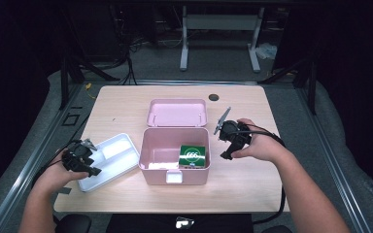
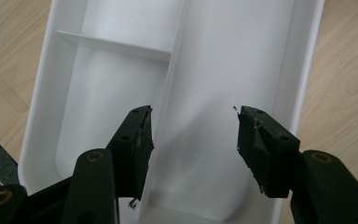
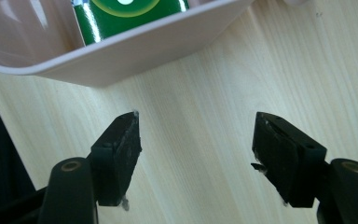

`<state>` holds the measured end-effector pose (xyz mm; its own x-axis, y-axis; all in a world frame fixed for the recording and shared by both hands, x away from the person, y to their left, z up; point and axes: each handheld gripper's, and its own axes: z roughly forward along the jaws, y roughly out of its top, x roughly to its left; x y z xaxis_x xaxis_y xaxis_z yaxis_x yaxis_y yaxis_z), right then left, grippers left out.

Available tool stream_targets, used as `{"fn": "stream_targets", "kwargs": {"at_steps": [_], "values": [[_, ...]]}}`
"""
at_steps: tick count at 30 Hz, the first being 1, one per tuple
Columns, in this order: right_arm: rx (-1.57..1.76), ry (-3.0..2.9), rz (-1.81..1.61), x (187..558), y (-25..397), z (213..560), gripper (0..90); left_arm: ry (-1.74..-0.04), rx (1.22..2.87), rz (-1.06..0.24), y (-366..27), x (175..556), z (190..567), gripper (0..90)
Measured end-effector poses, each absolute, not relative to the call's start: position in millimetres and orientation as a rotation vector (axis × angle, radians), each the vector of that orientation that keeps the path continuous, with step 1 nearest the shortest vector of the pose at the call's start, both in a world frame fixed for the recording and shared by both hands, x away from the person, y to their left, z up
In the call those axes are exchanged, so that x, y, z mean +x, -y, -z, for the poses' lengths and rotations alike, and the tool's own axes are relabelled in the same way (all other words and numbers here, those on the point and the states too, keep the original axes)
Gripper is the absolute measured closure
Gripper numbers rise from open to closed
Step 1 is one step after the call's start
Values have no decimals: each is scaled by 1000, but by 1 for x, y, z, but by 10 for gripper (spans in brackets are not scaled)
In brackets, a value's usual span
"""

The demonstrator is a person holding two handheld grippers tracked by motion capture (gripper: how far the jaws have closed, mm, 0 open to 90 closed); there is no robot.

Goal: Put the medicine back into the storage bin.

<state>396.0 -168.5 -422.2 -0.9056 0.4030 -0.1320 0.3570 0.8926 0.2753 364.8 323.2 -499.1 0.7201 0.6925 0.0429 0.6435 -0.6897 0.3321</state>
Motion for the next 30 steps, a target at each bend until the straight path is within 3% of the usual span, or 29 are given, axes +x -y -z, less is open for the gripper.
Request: {"fn": "stream_targets", "kwargs": {"at_steps": [20, 30], "values": [[1123, -2404, -697, 361, 210, 506, 342, -1029, 2636, -231, -323, 364, 499, 458], [1171, -2294, -794, 345, 218, 522, 390, -1011, 2639, -232, -320, 366, 499, 469]]}}
